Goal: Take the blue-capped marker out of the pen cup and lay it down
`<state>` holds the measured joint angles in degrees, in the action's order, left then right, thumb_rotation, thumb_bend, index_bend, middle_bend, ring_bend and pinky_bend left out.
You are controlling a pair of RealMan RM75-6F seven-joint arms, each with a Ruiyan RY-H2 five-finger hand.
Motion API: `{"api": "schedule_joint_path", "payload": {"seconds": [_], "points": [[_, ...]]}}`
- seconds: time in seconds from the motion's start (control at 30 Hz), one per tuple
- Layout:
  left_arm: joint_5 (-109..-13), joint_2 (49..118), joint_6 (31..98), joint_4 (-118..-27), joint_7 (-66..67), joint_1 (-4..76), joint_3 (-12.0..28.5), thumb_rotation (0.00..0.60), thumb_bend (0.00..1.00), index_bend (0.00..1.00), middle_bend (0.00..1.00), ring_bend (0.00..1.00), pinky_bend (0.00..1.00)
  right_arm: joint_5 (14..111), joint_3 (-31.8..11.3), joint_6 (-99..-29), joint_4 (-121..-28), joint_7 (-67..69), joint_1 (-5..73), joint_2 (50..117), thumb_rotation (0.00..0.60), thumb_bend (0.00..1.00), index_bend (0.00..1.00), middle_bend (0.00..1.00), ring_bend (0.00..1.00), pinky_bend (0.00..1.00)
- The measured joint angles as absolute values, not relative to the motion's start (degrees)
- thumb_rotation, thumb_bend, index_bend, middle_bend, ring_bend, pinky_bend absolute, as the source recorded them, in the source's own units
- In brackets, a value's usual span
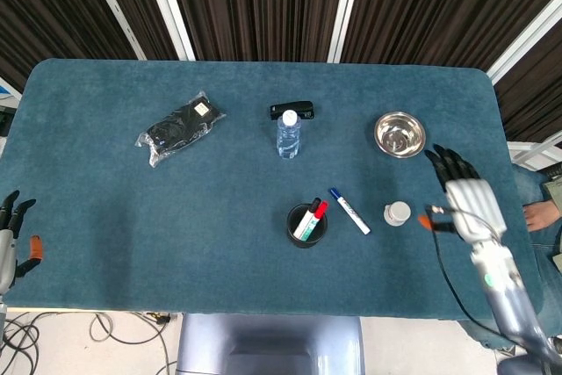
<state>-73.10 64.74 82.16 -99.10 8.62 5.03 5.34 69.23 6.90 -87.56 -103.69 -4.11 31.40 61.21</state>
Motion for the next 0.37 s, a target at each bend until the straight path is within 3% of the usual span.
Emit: {"api": "schedule_joint_path", "payload": {"seconds": [0.17,0.37], "points": [[-73.1,64.6,82.1,-99.3,8.5,5.0,5.3,0.600,0.56,0.13,0.00,0.10,0.06,77.4,10.4,-96.2,-98.0,-4.2,22.0,65.7,0.600,0.21,0.00,0.00,0.00,0.16],[-73.4,64.6,82.6,-99.0,8.7,4.9,5.4,0.600,0.56,0.13,0.00,0.10,0.06,81.6,11.9,-98.3,-94.3,-6.7,16.4,69.7,0.600,0.21,0.00,0.00,0.00,0.16]]}}
